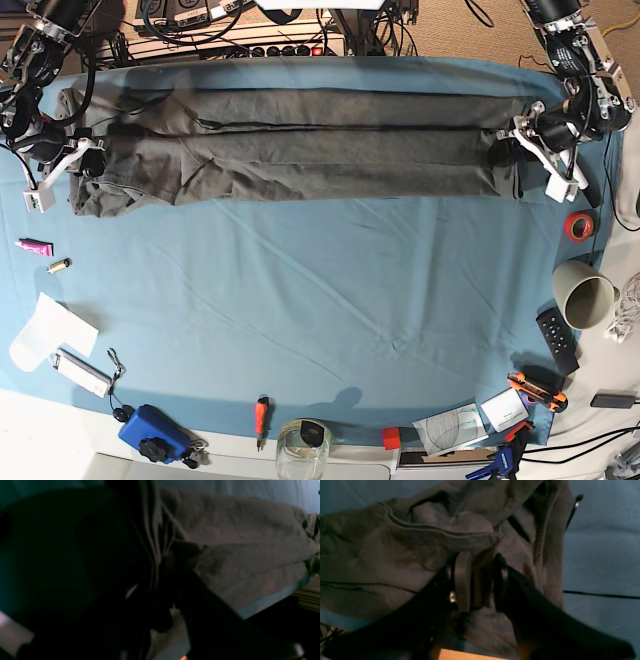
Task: Fold the T-shirt properly
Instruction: 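Move the left gripper to the middle of the folded strip and grasp it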
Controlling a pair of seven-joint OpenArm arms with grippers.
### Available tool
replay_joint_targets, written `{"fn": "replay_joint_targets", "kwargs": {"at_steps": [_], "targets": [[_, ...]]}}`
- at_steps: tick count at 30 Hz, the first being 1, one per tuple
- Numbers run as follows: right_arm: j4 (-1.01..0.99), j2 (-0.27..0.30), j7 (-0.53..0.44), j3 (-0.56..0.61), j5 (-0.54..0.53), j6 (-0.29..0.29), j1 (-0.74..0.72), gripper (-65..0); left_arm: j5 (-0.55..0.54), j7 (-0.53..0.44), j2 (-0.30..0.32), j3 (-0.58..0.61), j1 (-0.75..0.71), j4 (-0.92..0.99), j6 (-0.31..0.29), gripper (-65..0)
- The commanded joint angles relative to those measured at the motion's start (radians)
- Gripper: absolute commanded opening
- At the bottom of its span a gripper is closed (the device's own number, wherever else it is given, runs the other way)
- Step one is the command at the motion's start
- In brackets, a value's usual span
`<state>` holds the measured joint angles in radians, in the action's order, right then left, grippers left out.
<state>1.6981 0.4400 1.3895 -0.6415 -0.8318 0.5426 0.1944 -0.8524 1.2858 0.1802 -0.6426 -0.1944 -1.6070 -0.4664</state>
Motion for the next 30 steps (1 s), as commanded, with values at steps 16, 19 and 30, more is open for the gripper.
{"fn": "replay_joint_targets", "kwargs": {"at_steps": [16,19,30], "targets": [[0.017,0.023,-0.059,-0.008,-0.013,0.0,-0.009,-49.3,-0.198,0.111,0.011,0.011,-0.022,-0.366,-0.106,-65.0],[0.017,0.023,-0.06,-0.008,-0.013,0.0,-0.009,-49.3,-0.213,0.111,0.011,0.011,-0.022,-0.404,-0.108,-65.0],[0.016,0.023,-0.107,-0.008,0.027,0.0,-0.009,-49.3,-0.262,0.111,-0.079,0.169,-0.021,-0.405,-0.111,-65.0]]}}
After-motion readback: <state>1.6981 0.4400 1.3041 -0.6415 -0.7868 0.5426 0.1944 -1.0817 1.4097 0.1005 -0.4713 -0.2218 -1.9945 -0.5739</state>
